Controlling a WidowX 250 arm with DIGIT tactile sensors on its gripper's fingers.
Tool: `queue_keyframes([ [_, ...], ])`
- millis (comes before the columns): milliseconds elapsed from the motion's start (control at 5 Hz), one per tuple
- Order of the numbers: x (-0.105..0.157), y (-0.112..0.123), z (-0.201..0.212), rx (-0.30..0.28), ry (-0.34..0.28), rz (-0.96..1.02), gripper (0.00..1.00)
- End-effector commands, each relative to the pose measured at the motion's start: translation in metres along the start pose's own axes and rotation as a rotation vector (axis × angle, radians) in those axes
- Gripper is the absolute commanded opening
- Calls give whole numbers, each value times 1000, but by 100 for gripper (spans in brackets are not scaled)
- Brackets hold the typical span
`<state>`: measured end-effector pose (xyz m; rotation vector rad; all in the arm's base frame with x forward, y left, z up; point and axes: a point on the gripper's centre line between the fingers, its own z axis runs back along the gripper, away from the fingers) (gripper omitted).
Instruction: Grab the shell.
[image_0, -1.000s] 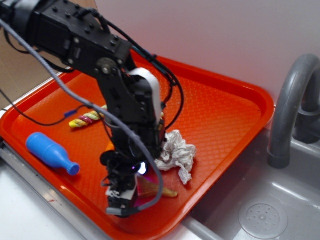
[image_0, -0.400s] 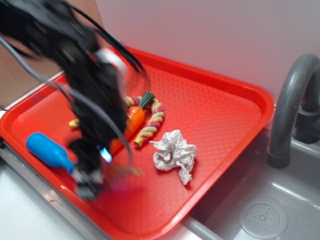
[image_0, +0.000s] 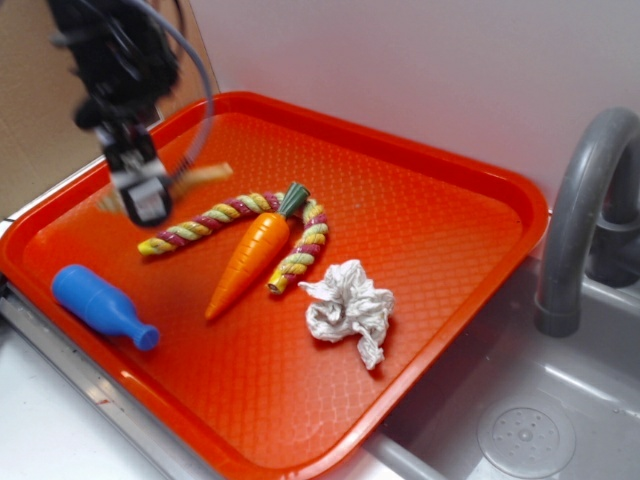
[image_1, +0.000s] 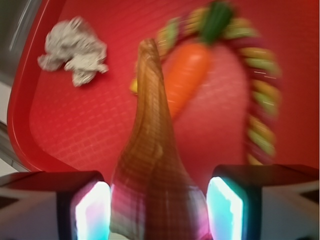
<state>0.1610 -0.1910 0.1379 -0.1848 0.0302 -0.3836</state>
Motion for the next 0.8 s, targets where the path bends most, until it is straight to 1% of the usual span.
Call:
queue_keyframes([
  [0,-27,22,85,112,-201,402,0],
  [200,-33,39,109,148,-265,529,0],
  [400,-37,46,121,202,-313,593,0],
  [600,-36,45,125,228,-322,557,0],
])
